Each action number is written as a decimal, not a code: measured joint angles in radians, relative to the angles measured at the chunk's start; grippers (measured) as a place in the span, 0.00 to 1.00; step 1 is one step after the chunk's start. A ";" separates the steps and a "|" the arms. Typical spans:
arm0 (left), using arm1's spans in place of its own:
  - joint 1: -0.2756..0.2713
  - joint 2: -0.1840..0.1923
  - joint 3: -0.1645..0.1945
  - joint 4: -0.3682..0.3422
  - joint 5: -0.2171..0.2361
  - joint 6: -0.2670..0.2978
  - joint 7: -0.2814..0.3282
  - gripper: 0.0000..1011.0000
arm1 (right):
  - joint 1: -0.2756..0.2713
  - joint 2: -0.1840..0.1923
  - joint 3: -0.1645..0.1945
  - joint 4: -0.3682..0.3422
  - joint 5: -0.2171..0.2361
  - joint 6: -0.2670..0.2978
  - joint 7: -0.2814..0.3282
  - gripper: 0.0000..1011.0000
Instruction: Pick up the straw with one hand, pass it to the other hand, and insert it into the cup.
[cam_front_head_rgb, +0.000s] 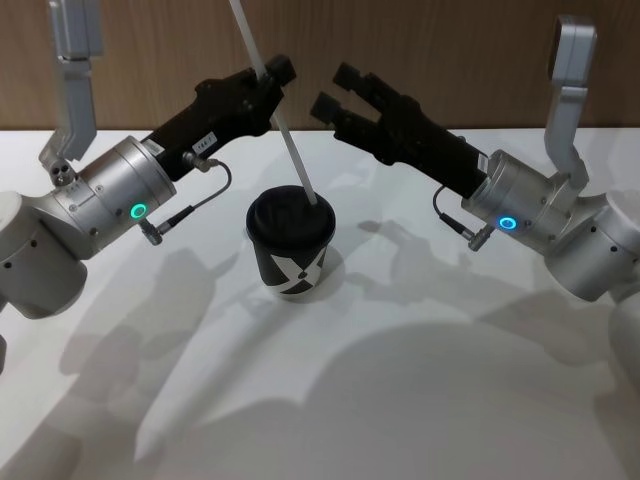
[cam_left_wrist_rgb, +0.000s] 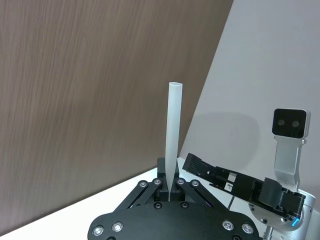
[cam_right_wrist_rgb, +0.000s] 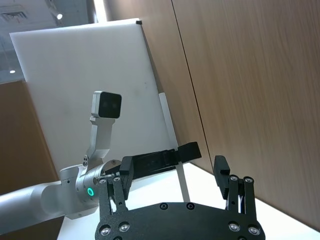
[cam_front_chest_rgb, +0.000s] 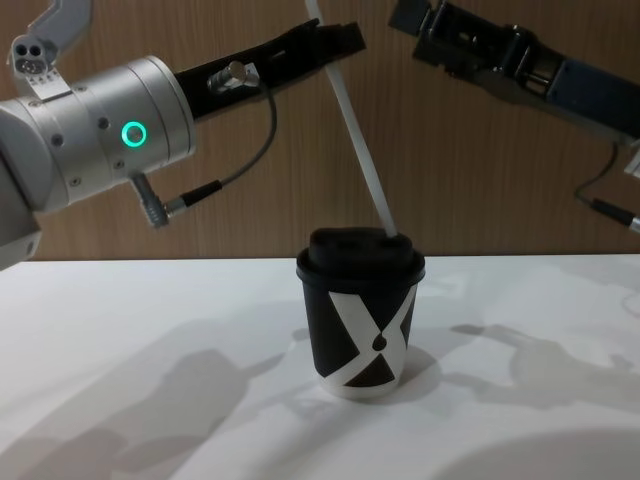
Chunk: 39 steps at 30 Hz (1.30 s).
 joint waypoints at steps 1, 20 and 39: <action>0.000 -0.001 0.000 0.001 0.001 0.001 0.000 0.01 | 0.000 0.000 0.000 0.000 0.000 0.000 0.000 0.99; -0.007 -0.006 0.004 0.017 0.018 0.012 -0.007 0.01 | 0.000 0.000 0.000 0.000 0.000 0.000 0.000 0.99; -0.016 -0.013 0.015 0.037 0.035 0.017 -0.016 0.01 | 0.000 0.000 0.000 0.000 0.000 0.000 0.000 0.99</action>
